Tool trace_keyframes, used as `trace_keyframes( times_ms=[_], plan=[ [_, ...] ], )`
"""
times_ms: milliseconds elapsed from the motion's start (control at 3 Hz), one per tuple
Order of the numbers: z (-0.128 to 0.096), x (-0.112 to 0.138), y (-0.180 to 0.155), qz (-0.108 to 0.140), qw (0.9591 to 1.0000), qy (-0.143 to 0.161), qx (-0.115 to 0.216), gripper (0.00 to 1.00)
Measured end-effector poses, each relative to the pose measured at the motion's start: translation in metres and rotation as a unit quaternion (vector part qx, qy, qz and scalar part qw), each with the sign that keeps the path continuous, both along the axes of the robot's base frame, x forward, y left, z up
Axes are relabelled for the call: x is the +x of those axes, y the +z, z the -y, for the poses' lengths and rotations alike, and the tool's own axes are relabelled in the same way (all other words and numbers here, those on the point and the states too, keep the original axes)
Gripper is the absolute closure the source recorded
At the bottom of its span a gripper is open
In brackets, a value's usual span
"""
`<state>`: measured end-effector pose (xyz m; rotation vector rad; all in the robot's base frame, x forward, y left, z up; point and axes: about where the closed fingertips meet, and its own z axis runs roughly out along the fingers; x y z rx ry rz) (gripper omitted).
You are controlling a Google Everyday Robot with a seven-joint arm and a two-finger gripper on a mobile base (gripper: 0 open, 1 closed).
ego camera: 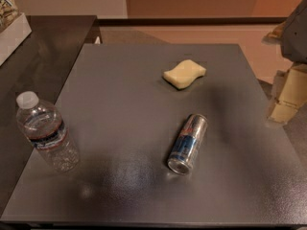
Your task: Move sponge near water bottle
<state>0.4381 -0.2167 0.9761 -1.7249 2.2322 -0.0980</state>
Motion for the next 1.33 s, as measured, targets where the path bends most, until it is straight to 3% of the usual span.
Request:
trace_keyframes(
  times_ms=[667, 1333],
  plan=[
    [-0.008, 0.014, 0.000, 0.007, 0.9996, -0.019, 0.019, 0.00],
    [-0.028, 0.071, -0.012, 0.020, 0.9943, -0.076, 0.073, 0.00]
  ],
)
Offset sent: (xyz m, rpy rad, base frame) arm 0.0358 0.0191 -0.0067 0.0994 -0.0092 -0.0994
